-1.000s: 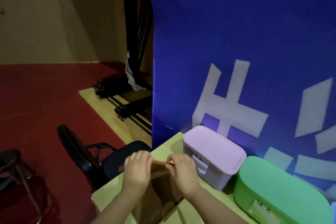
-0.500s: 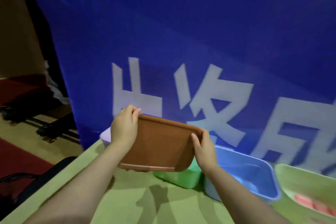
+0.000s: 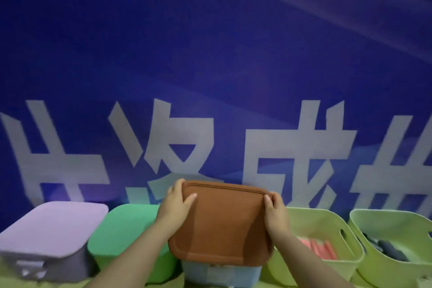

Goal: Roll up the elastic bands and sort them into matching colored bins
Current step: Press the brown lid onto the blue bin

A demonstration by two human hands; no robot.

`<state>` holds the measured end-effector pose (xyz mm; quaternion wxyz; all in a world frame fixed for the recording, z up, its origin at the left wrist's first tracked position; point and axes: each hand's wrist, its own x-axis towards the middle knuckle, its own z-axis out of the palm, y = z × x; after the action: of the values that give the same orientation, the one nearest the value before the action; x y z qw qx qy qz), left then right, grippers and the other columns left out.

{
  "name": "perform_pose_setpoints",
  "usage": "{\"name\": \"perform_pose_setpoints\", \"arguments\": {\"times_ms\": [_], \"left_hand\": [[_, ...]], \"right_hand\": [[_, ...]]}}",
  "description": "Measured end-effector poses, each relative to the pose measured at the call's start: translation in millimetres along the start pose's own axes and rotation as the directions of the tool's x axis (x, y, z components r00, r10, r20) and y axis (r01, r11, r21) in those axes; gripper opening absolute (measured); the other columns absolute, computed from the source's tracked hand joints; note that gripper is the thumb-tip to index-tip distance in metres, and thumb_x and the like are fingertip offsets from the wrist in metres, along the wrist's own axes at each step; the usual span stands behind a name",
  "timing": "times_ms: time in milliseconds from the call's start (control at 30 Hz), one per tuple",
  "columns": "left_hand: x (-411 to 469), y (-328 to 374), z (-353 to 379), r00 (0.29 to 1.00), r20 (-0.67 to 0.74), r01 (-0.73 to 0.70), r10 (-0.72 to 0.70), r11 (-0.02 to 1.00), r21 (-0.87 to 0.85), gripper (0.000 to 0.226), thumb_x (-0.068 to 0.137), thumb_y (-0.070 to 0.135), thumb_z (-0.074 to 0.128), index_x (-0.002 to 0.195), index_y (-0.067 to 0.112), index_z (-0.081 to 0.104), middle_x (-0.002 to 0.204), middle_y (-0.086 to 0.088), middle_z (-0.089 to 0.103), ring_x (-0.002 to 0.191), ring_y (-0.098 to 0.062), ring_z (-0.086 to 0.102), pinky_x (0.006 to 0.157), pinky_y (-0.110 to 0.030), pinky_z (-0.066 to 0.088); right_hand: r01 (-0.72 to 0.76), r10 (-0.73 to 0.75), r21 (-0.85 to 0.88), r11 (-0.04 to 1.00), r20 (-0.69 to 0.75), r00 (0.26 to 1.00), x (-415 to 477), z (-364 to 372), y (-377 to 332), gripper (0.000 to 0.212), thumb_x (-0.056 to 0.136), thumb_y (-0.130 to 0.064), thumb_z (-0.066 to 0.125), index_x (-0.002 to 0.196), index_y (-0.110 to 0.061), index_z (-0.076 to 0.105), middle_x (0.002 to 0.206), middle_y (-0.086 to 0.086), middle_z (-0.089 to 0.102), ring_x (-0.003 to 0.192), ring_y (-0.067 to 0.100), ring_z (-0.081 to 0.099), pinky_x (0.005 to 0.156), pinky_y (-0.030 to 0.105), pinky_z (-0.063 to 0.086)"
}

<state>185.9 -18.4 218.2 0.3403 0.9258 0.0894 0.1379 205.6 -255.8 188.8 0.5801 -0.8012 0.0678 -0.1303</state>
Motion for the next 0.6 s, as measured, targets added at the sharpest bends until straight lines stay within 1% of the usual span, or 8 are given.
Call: {"name": "perform_pose_setpoints", "arguments": {"times_ms": [67, 167, 200, 267, 367, 467, 533, 600], "left_hand": [[4, -4, 21, 0.998, 0.046, 0.027, -0.03, 0.998, 0.058, 0.063, 0.092, 0.04, 0.049, 0.144, 0.021, 0.018, 0.144, -0.008, 0.032, 0.124, -0.027, 0.043, 0.096, -0.034, 0.038], [9, -15, 46, 0.99, 0.113, 0.07, -0.089, 0.985, 0.158, 0.071, 0.091, 0.04, 0.052, 0.145, 0.023, 0.01, 0.141, -0.009, 0.031, 0.121, -0.026, 0.046, 0.095, -0.034, 0.041], [11, -19, 53, 0.987, 0.128, 0.077, -0.101, 0.98, 0.183, 0.072, 0.09, 0.04, 0.053, 0.145, 0.023, 0.01, 0.139, -0.01, 0.033, 0.119, -0.026, 0.048, 0.094, -0.034, 0.042], [14, -25, 64, 0.983, 0.138, 0.091, -0.122, 0.973, 0.214, 0.073, 0.089, 0.039, 0.054, 0.145, 0.023, 0.01, 0.136, -0.01, 0.034, 0.116, -0.026, 0.05, 0.093, -0.034, 0.043], [19, -32, 73, 0.985, 0.111, 0.108, -0.135, 0.969, 0.223, 0.073, 0.09, 0.039, 0.054, 0.145, 0.023, 0.01, 0.134, -0.01, 0.036, 0.114, -0.026, 0.051, 0.091, -0.033, 0.042], [19, -36, 79, 0.992, 0.072, 0.089, -0.108, 0.971, 0.223, 0.073, 0.09, 0.039, 0.054, 0.145, 0.023, 0.008, 0.134, -0.009, 0.036, 0.112, -0.024, 0.052, 0.089, -0.032, 0.043], [18, -37, 81, 0.994, 0.053, 0.077, -0.091, 0.972, 0.224, 0.073, 0.09, 0.04, 0.052, 0.146, 0.023, 0.007, 0.134, -0.008, 0.036, 0.112, -0.022, 0.052, 0.088, -0.03, 0.043], [17, -40, 83, 0.995, 0.045, 0.079, -0.091, 0.971, 0.224, 0.073, 0.091, 0.041, 0.051, 0.146, 0.023, 0.007, 0.132, -0.008, 0.037, 0.11, -0.022, 0.052, 0.087, -0.029, 0.042]], "right_hand": [[-0.072, 0.072, -0.028, 0.997, -0.005, 0.997, 15, 1, 14, 0.02, 0.098, -0.018, 0.04, 0.109, -0.004, 0.05, 0.098, 0.011, 0.058, 0.1, 0.034, 0.055, 0.077, 0.033, 0.037], [-0.184, 0.185, -0.059, 0.981, 0.008, 0.983, 36, 6, 26, 0.029, 0.097, -0.013, 0.037, 0.123, -0.002, 0.043, 0.114, 0.018, 0.057, 0.107, 0.035, 0.052, 0.081, 0.031, 0.035], [-0.202, 0.203, -0.064, 0.977, 0.016, 0.979, 41, 8, 28, 0.029, 0.097, -0.011, 0.036, 0.124, -0.003, 0.042, 0.114, 0.019, 0.057, 0.105, 0.035, 0.052, 0.082, 0.032, 0.036], [-0.228, 0.23, -0.069, 0.971, 0.023, 0.973, 50, 14, 33, 0.029, 0.095, -0.007, 0.034, 0.123, -0.004, 0.042, 0.104, 0.016, 0.057, 0.094, 0.031, 0.051, 0.079, 0.033, 0.037], [-0.264, 0.266, -0.076, 0.961, 0.007, 0.964, 59, 22, 41, 0.026, 0.094, -0.005, 0.033, 0.118, -0.007, 0.043, 0.094, 0.012, 0.055, 0.086, 0.027, 0.05, 0.075, 0.033, 0.039], [-0.271, 0.272, -0.11, 0.956, -0.008, 0.962, 61, 28, 49, 0.024, 0.094, -0.006, 0.033, 0.115, -0.008, 0.044, 0.098, 0.015, 0.059, 0.084, 0.028, 0.05, 0.076, 0.034, 0.041], [-0.268, 0.27, -0.163, 0.95, -0.007, 0.963, 61, 31, 52, 0.024, 0.094, -0.006, 0.032, 0.115, -0.008, 0.044, 0.096, 0.014, 0.059, 0.083, 0.027, 0.05, 0.075, 0.034, 0.041], [-0.262, 0.267, -0.211, 0.942, -0.005, 0.964, 61, 33, 52, 0.026, 0.094, -0.004, 0.033, 0.116, -0.008, 0.045, 0.101, 0.015, 0.06, 0.088, 0.029, 0.052, 0.078, 0.036, 0.042]]}}
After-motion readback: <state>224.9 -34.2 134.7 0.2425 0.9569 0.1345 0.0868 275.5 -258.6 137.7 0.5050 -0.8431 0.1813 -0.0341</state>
